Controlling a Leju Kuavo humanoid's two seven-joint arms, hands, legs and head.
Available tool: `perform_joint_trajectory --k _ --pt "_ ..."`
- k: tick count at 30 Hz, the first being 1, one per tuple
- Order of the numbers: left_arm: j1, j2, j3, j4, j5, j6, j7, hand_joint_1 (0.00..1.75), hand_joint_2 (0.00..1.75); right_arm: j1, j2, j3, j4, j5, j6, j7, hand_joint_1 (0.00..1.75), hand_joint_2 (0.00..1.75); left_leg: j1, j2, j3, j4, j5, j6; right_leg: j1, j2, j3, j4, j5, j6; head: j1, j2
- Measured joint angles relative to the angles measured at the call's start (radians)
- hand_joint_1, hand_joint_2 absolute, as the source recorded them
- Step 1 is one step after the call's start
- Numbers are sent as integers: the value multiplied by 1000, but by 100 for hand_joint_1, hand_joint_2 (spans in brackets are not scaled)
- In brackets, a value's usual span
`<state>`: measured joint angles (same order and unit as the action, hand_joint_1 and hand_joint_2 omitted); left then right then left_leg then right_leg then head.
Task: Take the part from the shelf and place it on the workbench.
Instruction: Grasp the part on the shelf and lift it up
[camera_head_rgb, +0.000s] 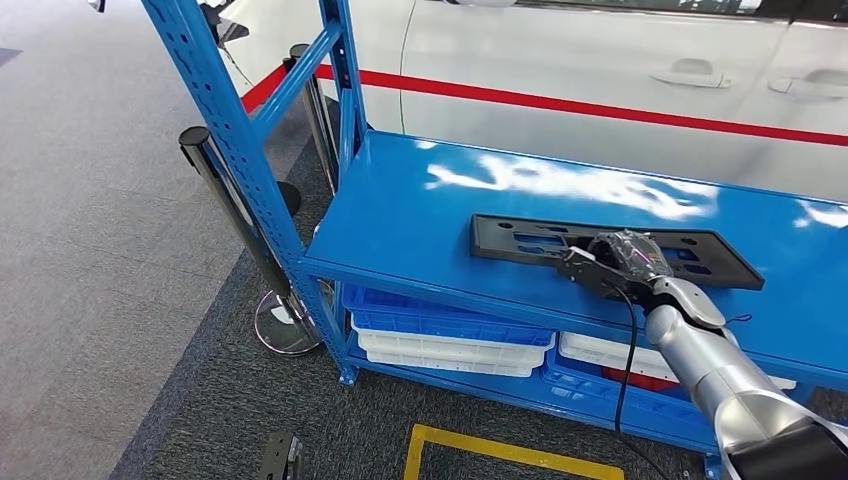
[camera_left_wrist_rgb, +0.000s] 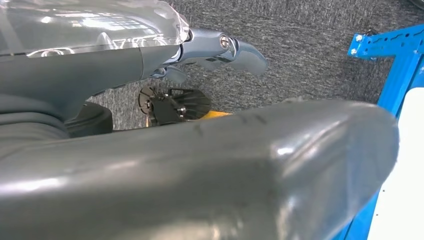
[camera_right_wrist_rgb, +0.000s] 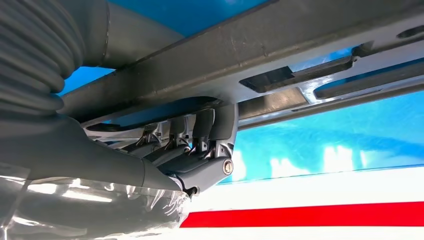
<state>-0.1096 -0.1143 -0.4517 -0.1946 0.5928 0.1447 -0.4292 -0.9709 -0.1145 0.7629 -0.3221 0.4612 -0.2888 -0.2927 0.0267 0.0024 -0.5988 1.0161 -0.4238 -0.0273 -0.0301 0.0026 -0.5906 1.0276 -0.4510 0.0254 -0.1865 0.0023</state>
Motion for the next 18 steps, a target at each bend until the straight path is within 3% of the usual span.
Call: perform_joint_trajectory --k 7,12,16,17,18 --pt "0 -2 -1 0 -12 6 -15 0 0 3 -5 0 0 -5 -1 -4 175 175 0 0 -1 3 0 0 0 0 0 0 1 2 0 0" --pt "-4 -2 -13 0 -56 53 -89 0 0 3 -9 0 -1 -12 -6 -15 175 175 0 0 -1 4 0 1 0 0 0 0 1 2 0 0" --pt "-15 0 -27 -2 -70 74 -140 0 175 4 -12 0 -2 -12 -6 -21 175 175 0 0 -1 4 0 1 0 0 0 0 1 2 0 0" --pt "-18 1 -27 -3 -69 76 -148 0 175 4 -12 0 -2 -12 -6 -22 175 175 0 0 -1 4 0 1 0 0 0 0 1 2 0 0" --pt "-21 2 -27 -4 -69 76 -154 0 131 4 -13 0 -2 -11 -6 -22 175 175 0 0 -2 4 0 1 0 0 0 0 1 2 0 0"
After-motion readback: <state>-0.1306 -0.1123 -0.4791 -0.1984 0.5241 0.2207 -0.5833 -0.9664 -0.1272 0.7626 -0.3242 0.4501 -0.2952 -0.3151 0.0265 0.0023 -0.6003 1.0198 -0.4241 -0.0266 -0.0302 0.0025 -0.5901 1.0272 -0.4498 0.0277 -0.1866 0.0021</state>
